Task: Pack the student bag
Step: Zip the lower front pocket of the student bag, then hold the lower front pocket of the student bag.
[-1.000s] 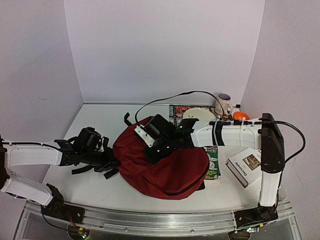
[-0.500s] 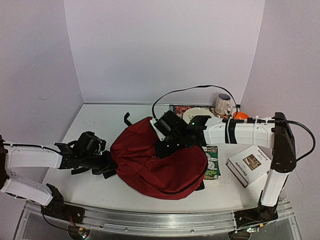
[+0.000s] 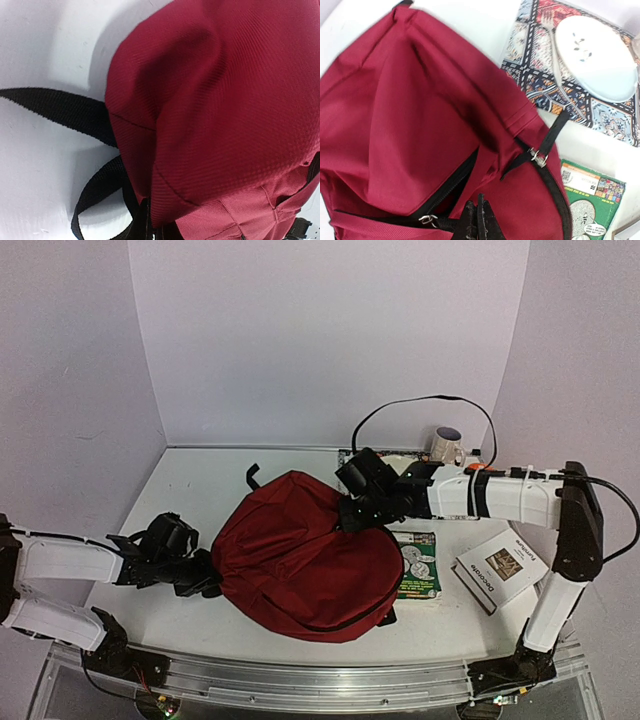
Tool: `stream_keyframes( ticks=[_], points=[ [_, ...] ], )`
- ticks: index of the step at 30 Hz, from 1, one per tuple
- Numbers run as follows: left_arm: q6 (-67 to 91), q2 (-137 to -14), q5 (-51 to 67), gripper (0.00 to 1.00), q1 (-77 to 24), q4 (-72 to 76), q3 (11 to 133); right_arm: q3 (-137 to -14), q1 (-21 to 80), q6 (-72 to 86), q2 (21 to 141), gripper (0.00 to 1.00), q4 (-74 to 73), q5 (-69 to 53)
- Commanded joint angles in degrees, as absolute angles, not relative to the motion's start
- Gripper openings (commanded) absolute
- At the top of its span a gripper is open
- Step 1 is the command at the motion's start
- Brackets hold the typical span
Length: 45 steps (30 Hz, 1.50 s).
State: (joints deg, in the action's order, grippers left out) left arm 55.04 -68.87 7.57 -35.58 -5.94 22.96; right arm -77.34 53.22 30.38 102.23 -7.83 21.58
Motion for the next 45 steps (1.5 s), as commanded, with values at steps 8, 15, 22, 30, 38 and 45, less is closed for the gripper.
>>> stream_keyframes(
  ticks=[8, 15, 22, 30, 38, 45],
  points=[
    [52.1, -62.5, 3.5, 0.1, -31.3, -11.3, 22.3, -79.9, 49.1, 27.7, 100.0, 0.0, -5.9, 22.1],
    [46.4, -56.0, 6.0, 0.53, -31.7, -11.4, 27.8, -80.6, 50.7, 26.3, 102.4, 0.0, -2.7, 15.2],
    [37.5, -55.7, 6.9, 0.82, -36.2, -11.4, 38.0, -81.8, 51.5, 26.1, 103.6, 0.0, -1.9, 12.8],
    [27.6, -67.2, 5.4, 0.87, -45.1, -10.6, 49.2, -82.0, 51.6, 25.8, 103.4, 0.0, -1.5, 11.8],
    [21.3, -79.7, 0.5, 0.87, -53.5, -9.3, 56.4, -81.2, 51.6, 26.1, 102.8, 0.0, -0.7, 11.5],
    [19.1, -88.3, -3.6, 0.83, -55.5, -9.0, 59.8, -80.7, 51.6, 25.9, 101.9, 0.0, -0.5, 11.7]
  ],
)
